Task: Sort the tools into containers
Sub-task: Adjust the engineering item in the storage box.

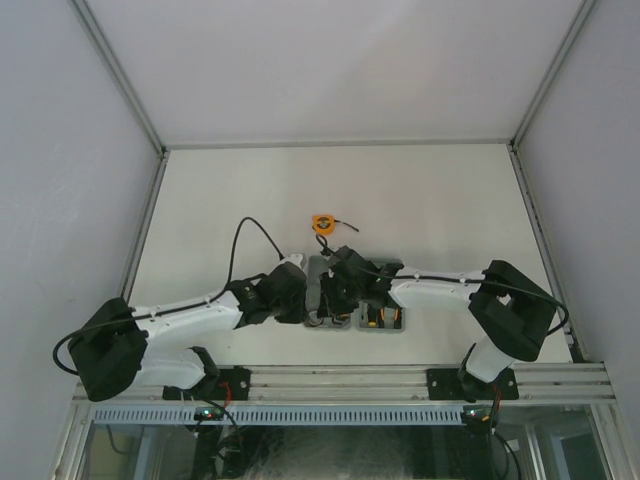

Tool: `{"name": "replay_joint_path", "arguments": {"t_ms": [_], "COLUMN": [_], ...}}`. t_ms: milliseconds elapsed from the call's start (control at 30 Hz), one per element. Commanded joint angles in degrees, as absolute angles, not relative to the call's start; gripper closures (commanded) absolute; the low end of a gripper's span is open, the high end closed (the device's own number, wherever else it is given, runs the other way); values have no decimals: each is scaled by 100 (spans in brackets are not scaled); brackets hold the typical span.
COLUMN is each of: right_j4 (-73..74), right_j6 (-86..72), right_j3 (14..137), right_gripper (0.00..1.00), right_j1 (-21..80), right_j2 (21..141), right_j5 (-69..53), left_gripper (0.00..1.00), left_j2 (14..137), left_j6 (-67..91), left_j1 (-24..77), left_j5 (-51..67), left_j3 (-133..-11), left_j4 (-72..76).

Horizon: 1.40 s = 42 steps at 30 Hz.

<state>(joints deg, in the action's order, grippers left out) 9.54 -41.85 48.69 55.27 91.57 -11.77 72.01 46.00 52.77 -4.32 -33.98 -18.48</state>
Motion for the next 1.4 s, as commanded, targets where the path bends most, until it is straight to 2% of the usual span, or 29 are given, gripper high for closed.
{"name": "replay_joint_path", "arguments": {"t_ms": [0, 533, 1367], "right_j4": [744, 1033, 1490], "right_j6": [-4245, -4203, -4227], "right_j3": [4860, 4903, 5067], "right_gripper": [81, 94, 95], "right_j1": [5486, 5489, 5496], "right_j2": [9181, 9274, 9667], "right_j5": [-1192, -862, -659], "left_gripper": [97, 99, 100], "left_j2": [7285, 7305, 7634], "left_j6": [4658, 4676, 4612], "left_j1": [5309, 5308, 5316], "left_j5": [-514, -513, -405], "left_j3": [-3654, -3653, -3739], "left_j4": [-1794, -1828, -2258]}}
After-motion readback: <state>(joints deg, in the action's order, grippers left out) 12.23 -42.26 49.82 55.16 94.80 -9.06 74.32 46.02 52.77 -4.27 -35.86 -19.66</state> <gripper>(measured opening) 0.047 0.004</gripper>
